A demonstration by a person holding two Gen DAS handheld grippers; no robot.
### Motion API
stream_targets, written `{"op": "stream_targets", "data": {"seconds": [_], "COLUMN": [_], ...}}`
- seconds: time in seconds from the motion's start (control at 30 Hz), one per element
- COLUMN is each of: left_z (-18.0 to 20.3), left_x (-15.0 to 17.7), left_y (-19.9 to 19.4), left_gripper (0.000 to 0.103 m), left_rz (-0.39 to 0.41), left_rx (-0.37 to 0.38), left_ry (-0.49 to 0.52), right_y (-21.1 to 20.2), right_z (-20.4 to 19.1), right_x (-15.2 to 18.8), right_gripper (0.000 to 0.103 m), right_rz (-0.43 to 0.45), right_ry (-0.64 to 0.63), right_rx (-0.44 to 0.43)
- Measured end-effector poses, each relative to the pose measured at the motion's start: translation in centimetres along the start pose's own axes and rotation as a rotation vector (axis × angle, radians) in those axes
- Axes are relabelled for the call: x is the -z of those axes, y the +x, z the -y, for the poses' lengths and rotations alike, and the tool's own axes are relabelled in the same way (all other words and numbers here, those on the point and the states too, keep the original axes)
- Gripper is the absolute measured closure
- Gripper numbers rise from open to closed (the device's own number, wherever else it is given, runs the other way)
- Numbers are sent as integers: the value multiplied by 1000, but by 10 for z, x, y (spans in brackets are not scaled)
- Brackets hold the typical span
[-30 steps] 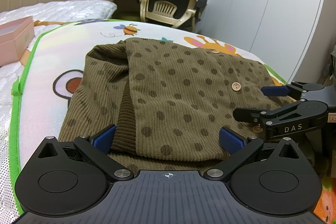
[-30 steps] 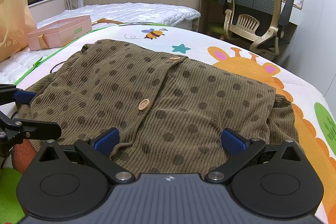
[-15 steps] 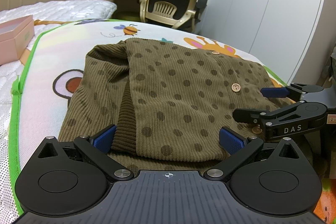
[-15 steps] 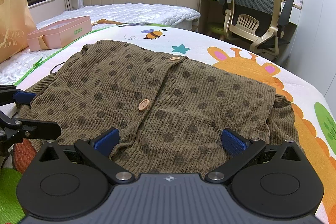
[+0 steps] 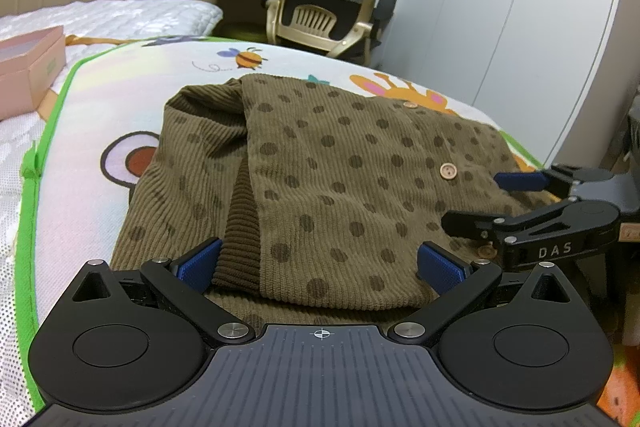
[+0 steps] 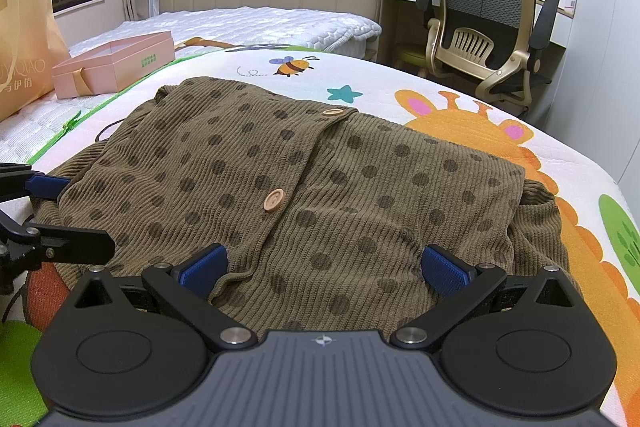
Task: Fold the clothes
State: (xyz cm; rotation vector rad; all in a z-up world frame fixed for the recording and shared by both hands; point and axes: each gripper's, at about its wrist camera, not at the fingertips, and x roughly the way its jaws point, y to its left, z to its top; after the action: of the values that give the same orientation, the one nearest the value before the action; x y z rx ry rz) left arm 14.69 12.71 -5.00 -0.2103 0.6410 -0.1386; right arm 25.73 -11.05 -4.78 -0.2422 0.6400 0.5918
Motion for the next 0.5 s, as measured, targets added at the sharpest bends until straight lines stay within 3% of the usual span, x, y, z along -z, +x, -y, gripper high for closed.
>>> {"op": "stream_targets", "data": {"seconds": [0.2,0.37,0.5], "left_z": [-12,-16,-25], "left_x": [0,-5,-7], "left_y": [-12,-24,-25], "left_gripper": [0,0,0], "left_rz": [31,67,44], "left_rx": [17,-82,-153], "left_ry": [-87,-101,-102], "right_y": [0,-1,-1], "right_z": [1,2,3], "right_x": [0,0,0], "right_gripper": [0,0,0], "right_rz": [3,7,9], "right_ry": [3,11,17], "right_rx": [-1,-8,-13]}}
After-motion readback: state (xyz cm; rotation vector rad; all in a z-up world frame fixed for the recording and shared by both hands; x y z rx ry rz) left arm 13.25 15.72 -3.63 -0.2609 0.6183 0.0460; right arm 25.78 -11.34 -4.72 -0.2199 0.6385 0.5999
